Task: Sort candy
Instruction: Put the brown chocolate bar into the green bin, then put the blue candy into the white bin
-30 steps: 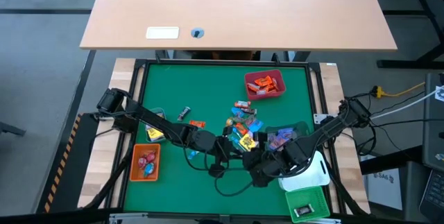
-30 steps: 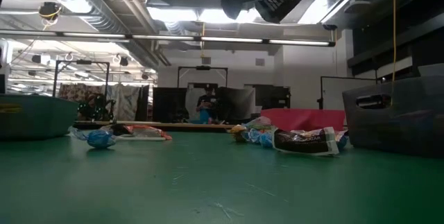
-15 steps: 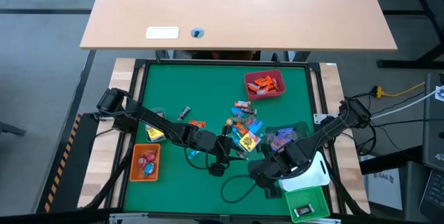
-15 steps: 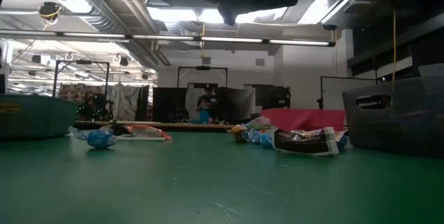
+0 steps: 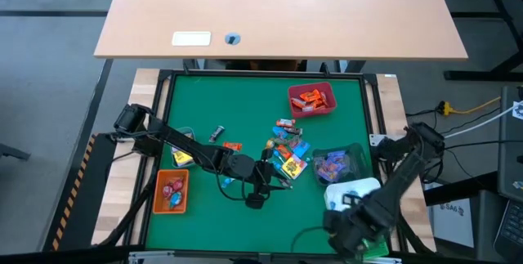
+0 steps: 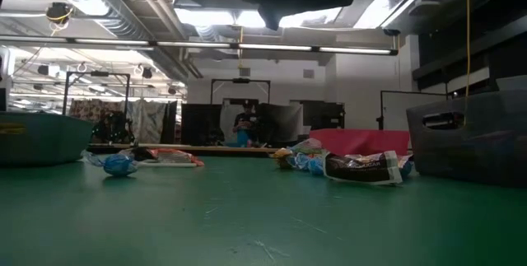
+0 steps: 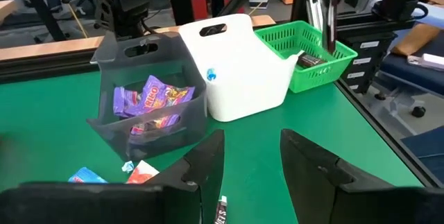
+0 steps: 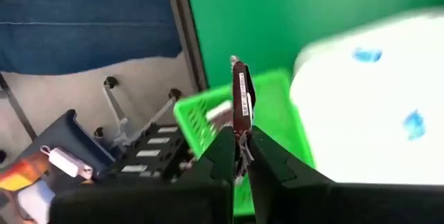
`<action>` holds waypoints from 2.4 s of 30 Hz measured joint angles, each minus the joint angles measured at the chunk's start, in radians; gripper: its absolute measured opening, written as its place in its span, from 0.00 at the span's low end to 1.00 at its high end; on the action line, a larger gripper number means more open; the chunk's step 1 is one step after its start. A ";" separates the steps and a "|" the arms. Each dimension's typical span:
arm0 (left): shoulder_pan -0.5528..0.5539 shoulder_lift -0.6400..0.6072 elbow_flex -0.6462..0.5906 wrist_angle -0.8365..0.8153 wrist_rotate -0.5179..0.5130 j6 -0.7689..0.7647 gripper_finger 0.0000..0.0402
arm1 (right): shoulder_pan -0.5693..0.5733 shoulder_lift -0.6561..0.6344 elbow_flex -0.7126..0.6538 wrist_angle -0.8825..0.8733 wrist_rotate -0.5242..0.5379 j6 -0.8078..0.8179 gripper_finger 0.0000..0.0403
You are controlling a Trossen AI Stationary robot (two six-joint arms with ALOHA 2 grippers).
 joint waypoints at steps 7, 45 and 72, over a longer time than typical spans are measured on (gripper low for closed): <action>0.000 0.000 0.000 0.000 0.000 0.000 0.32 | 0.138 0.000 0.000 0.001 0.001 0.192 0.08; -0.010 -0.089 0.000 -0.862 0.008 -0.268 0.32 | 0.187 0.000 0.000 -0.076 0.027 0.439 0.27; -0.035 -0.087 -0.166 -0.749 -0.029 -0.440 0.32 | 0.187 0.000 0.000 -0.064 0.387 0.427 0.48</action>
